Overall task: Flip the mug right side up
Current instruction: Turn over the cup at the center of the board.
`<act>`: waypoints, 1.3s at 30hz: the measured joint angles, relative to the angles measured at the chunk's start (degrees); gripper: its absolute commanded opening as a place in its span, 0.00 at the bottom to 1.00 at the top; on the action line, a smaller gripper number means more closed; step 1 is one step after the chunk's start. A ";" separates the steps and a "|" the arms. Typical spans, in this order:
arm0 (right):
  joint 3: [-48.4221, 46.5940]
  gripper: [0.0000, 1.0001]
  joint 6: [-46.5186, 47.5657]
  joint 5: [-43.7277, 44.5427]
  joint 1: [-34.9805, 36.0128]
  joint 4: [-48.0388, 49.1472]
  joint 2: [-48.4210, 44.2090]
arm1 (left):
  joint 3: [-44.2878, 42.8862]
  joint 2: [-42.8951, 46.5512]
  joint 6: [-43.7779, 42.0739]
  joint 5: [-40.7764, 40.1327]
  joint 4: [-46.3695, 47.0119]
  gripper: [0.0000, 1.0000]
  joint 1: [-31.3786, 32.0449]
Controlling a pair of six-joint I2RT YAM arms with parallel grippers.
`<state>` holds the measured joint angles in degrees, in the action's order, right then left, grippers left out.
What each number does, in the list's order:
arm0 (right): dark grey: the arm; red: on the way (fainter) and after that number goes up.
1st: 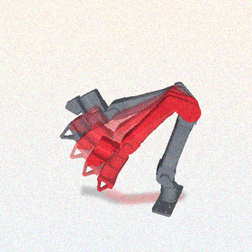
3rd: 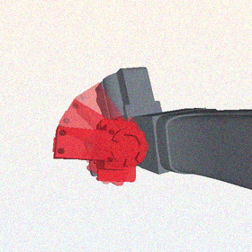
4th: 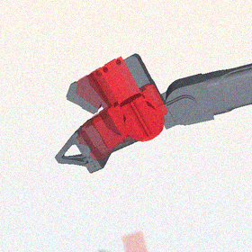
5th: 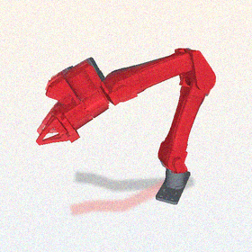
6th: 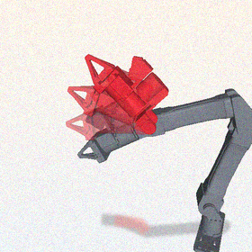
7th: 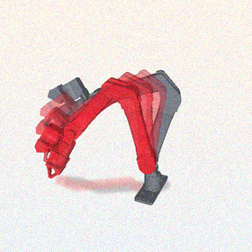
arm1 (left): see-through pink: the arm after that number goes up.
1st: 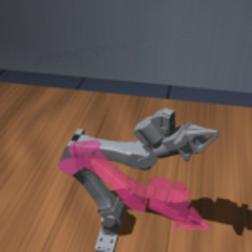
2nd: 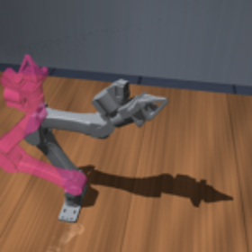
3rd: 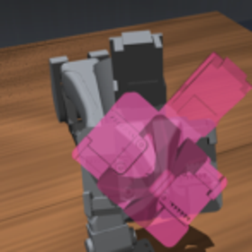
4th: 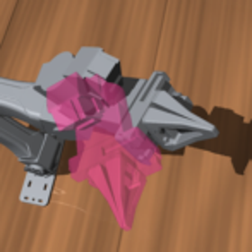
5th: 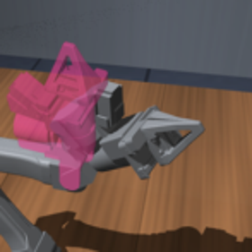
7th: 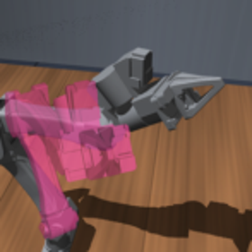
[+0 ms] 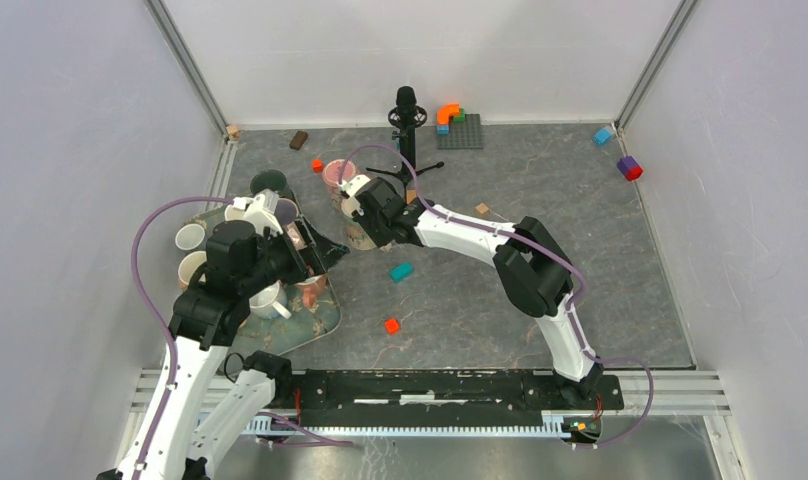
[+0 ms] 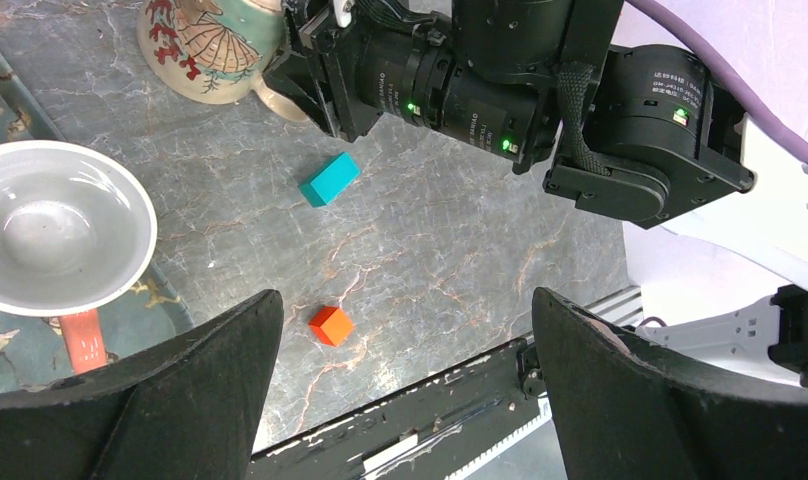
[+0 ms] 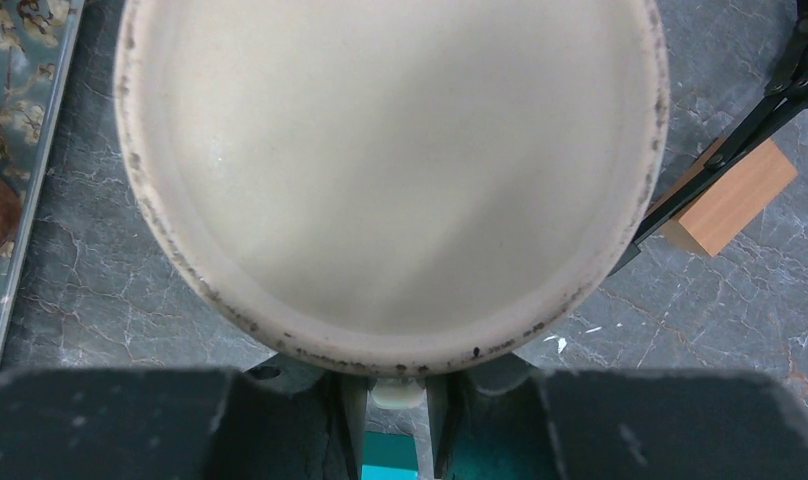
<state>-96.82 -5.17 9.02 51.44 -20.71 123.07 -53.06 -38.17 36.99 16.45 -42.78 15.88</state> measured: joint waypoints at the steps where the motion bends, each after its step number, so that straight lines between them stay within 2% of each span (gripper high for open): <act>1: -0.04 0.00 0.00 -0.09 -0.07 -0.07 0.00 | 0.02 0.02 0.00 -0.11 -0.02 1.00 0.00; 11: 0.33 0.00 -0.59 -2.71 -1.31 -1.62 -2.23 | 0.66 0.37 0.02 -1.44 0.15 1.00 0.00; 22: 5.16 0.00 -6.82 -11.32 -5.25 2.27 -14.64 | 3.39 0.35 2.56 -0.94 3.54 1.00 0.00; 28: 8.63 0.00 -13.49 -17.81 -7.85 7.91 -19.61 | 8.87 0.35 7.19 2.05 10.97 1.00 0.00; 33: 11.85 0.00 -20.35 -22.58 -8.81 13.38 -22.18 | 14.75 0.15 12.98 5.22 20.68 1.00 0.00; 39: 15.06 0.00 -28.20 -26.80 -8.74 20.44 -24.17 | 17.66 -1.07 18.56 6.64 31.87 1.00 0.00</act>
<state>-81.76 -33.36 -17.78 42.70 -0.27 98.89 -35.40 -39.24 55.55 23.09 -10.92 15.88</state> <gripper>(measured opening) 0.282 0.994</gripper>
